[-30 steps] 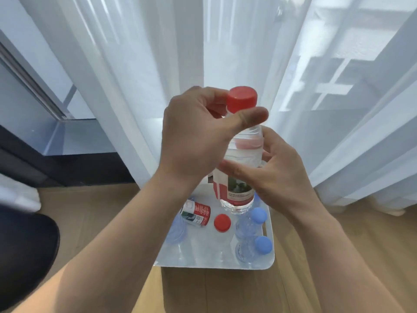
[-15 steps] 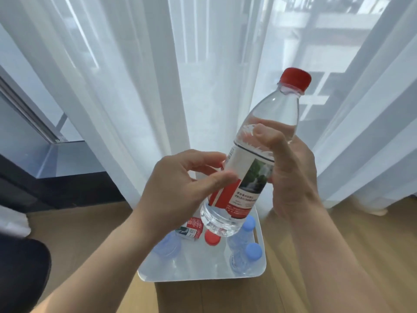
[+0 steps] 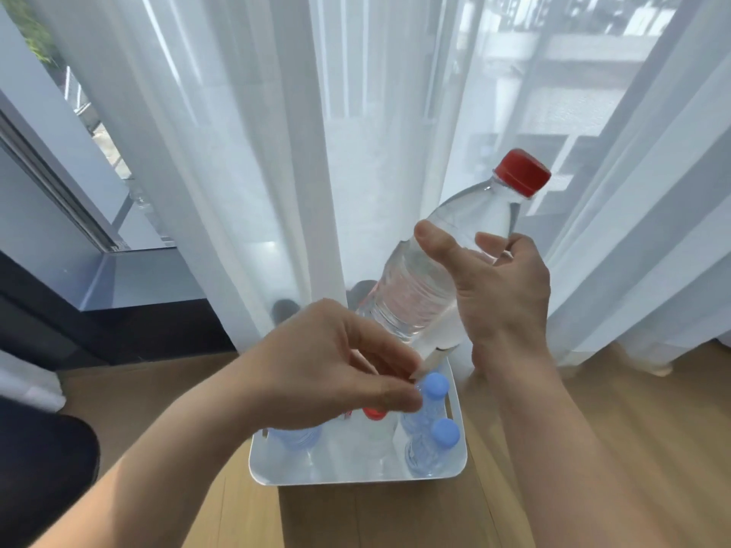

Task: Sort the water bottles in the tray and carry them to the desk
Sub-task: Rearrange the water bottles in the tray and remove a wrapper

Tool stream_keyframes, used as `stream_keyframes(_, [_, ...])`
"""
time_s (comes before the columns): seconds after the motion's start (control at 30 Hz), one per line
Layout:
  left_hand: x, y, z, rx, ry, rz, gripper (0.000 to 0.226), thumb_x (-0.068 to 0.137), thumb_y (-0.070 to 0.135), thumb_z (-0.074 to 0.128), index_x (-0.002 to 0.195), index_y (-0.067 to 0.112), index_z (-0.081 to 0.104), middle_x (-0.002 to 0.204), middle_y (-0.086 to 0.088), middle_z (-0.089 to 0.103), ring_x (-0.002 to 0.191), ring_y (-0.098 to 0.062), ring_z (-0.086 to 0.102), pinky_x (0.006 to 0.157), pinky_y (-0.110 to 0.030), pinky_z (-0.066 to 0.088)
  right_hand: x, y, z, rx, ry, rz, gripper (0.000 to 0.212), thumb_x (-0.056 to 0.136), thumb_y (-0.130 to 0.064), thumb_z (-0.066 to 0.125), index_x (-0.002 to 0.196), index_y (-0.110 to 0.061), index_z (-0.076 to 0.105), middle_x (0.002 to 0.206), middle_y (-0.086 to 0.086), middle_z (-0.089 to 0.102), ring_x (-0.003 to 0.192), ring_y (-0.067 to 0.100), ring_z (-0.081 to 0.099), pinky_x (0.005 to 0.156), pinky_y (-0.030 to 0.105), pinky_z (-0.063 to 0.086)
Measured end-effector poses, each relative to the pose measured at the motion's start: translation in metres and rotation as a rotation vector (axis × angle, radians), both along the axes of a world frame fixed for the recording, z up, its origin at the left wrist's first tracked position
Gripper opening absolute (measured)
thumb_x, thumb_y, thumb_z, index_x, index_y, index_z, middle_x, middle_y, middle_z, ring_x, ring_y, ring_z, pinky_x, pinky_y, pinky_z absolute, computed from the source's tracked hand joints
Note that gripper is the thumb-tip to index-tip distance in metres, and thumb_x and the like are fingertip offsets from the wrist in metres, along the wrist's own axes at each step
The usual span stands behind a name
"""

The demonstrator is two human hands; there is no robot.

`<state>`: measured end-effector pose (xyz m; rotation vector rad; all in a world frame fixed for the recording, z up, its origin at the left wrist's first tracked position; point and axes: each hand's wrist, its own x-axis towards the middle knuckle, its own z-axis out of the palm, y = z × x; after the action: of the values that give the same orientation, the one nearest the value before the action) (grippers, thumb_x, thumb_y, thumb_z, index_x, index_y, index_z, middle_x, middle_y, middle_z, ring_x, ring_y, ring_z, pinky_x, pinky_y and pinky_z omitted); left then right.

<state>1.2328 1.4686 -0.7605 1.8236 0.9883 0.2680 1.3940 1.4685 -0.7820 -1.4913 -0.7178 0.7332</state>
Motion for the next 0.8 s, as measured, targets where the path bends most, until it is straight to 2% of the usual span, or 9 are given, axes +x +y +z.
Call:
stream_keyframes(0.07, [-0.006, 0.005, 0.0, 0.01, 0.014, 0.018, 0.013, 0.077, 0.022, 0.073, 0.087, 0.027, 0.078, 0.08, 0.004, 0.077, 0.077, -0.013, 0.072, 0.075, -0.03, 0.058, -0.002, -0.001, 0.0, -0.014, -0.024, 0.036, 0.045, 0.056, -0.045, 0.083, 0.081, -0.03, 0.048, 0.076, -0.016, 0.058, 0.068, -0.007, 0.059, 0.059, 0.01, 0.045])
stream_keyframes(0.17, [-0.017, 0.011, 0.006, -0.068, -0.093, 0.145, 0.023, 0.084, 0.007, 0.061, 0.088, 0.023, 0.077, 0.072, -0.006, 0.076, 0.064, -0.017, 0.072, 0.06, -0.02, 0.055, -0.003, -0.003, -0.001, -0.016, -0.005, 0.06, 0.044, 0.056, -0.044, 0.083, 0.079, -0.029, 0.049, 0.074, -0.014, 0.059, 0.07, -0.001, 0.063, 0.068, 0.022, 0.053])
stream_keyframes(0.3, [-0.01, -0.002, 0.002, -0.061, 0.043, -0.083, 0.031, 0.087, 0.01, 0.056, 0.09, 0.035, 0.075, 0.059, 0.005, 0.072, 0.053, -0.002, 0.064, 0.057, -0.008, 0.047, -0.003, -0.002, -0.001, -0.017, 0.072, 0.062, 0.046, 0.058, -0.044, 0.082, 0.088, -0.026, 0.052, 0.083, -0.012, 0.059, 0.078, 0.003, 0.061, 0.064, 0.019, 0.048])
stream_keyframes(0.4, [-0.007, -0.004, -0.009, 0.576, 0.261, -0.135, 0.032, 0.083, 0.027, 0.051, 0.097, 0.049, 0.069, 0.052, 0.007, 0.066, 0.04, 0.0, 0.051, 0.04, -0.008, 0.033, -0.004, -0.001, 0.001, -0.019, 0.137, 0.042, 0.064, 0.058, -0.043, 0.082, 0.109, -0.017, 0.053, 0.094, -0.009, 0.059, 0.087, 0.006, 0.06, 0.07, 0.023, 0.048])
stream_keyframes(0.47, [-0.009, 0.0, -0.012, 0.904, 0.27, 0.021, 0.032, 0.08, 0.033, 0.049, 0.102, 0.039, 0.072, 0.047, 0.01, 0.063, 0.037, -0.006, 0.048, 0.039, -0.013, 0.033, -0.001, 0.0, 0.002, -0.015, 0.147, 0.028, 0.063, 0.06, -0.038, 0.081, 0.112, -0.015, 0.053, 0.092, -0.009, 0.058, 0.088, 0.006, 0.06, 0.072, 0.023, 0.049])
stream_keyframes(0.5, [-0.009, 0.001, -0.014, 0.916, 0.17, 0.173, 0.031, 0.08, 0.034, 0.05, 0.101, 0.032, 0.073, 0.051, 0.013, 0.065, 0.043, -0.01, 0.054, 0.044, -0.015, 0.039, 0.0, 0.0, 0.002, -0.011, 0.151, 0.026, 0.062, 0.061, -0.035, 0.081, 0.112, -0.014, 0.053, 0.09, -0.009, 0.059, 0.088, 0.007, 0.061, 0.075, 0.027, 0.052])
stream_keyframes(0.6, [-0.006, 0.01, -0.015, 0.618, -0.145, 0.588, 0.015, 0.079, 0.041, 0.065, 0.086, 0.031, 0.075, 0.066, 0.024, 0.067, 0.074, -0.003, 0.061, 0.056, -0.008, 0.043, 0.001, -0.002, 0.004, -0.016, 0.092, 0.046, 0.062, 0.059, -0.034, 0.083, 0.111, -0.016, 0.055, 0.084, -0.012, 0.06, 0.083, 0.004, 0.061, 0.079, 0.034, 0.052])
stream_keyframes(0.7, [-0.004, 0.018, -0.018, 0.444, -0.158, 0.629, 0.02, 0.072, 0.045, 0.069, 0.086, 0.031, 0.073, 0.078, 0.022, 0.067, 0.071, -0.003, 0.061, 0.062, -0.013, 0.046, -0.002, -0.004, 0.005, -0.017, 0.05, 0.092, 0.064, 0.049, -0.04, 0.079, 0.106, -0.021, 0.058, 0.076, -0.015, 0.064, 0.08, 0.0, 0.063, 0.074, 0.029, 0.051])
stream_keyframes(0.8, [-0.004, 0.02, -0.017, 0.387, -0.156, 0.534, 0.023, 0.063, 0.05, 0.068, 0.08, 0.036, 0.071, 0.068, 0.023, 0.069, 0.06, 0.003, 0.059, 0.057, -0.009, 0.045, -0.006, -0.005, 0.005, -0.01, 0.047, 0.141, 0.06, 0.048, -0.041, 0.076, 0.103, -0.022, 0.061, 0.076, -0.012, 0.069, 0.082, 0.004, 0.067, 0.07, 0.027, 0.049])
